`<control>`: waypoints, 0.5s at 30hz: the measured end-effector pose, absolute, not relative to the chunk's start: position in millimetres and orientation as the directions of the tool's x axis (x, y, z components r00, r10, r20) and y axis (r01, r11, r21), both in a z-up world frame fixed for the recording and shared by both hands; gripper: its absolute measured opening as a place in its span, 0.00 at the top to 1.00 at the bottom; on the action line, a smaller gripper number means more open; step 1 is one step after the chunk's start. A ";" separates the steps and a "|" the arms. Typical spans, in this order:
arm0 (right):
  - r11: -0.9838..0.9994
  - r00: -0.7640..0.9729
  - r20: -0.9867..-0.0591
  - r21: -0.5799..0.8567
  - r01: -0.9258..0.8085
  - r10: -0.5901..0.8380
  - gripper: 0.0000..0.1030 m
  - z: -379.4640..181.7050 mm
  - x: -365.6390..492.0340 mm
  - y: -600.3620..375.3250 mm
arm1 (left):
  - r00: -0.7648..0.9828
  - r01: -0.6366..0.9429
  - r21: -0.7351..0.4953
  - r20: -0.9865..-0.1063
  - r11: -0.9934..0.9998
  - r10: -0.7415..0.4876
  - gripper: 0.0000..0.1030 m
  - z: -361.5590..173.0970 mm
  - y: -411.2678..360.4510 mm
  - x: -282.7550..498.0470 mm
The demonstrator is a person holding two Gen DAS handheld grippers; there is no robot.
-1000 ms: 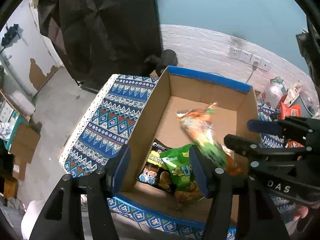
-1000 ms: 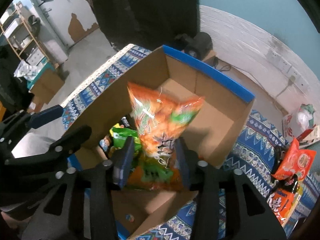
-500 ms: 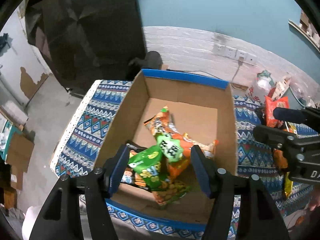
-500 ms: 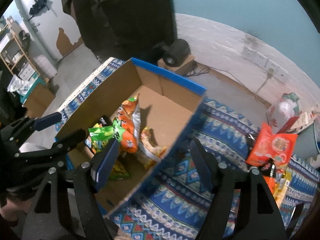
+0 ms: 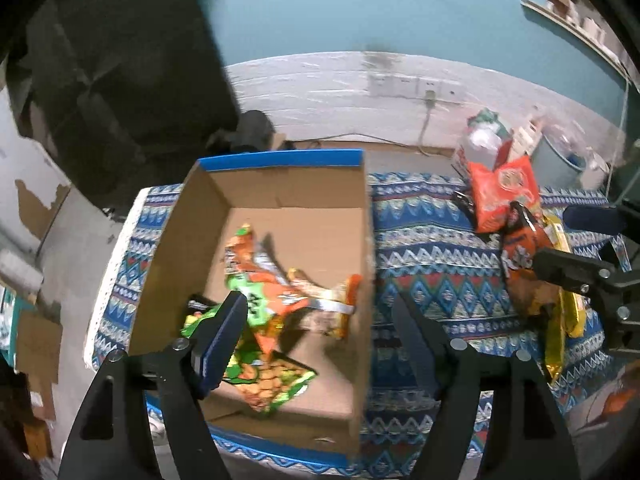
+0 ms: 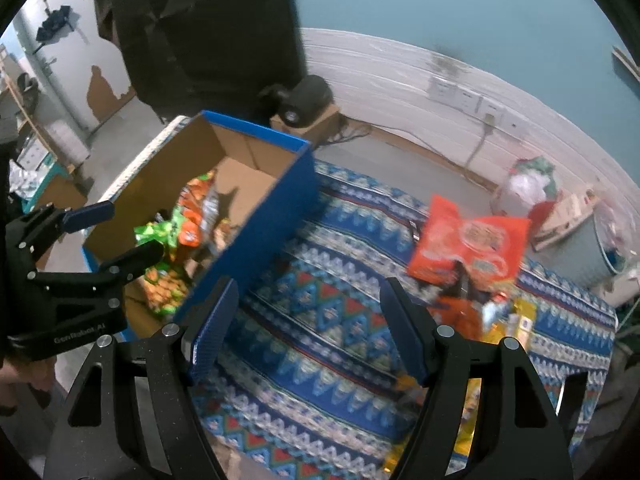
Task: Organize snacks
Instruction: 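Move both grippers back from the box toward the remaining snacks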
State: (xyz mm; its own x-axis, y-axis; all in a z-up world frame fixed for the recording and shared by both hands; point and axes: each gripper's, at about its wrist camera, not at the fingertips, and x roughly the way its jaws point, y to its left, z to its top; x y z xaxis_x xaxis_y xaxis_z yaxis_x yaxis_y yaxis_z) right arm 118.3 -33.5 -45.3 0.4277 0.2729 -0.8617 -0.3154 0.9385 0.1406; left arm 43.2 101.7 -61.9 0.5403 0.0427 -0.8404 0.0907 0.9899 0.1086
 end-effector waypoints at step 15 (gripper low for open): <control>0.977 0.458 -0.867 0.129 -0.168 0.194 0.30 -50.4 90.4 -144.4 | 0.510 0.249 0.094 -0.859 0.964 -0.048 0.21 -63.3 5.3 49.8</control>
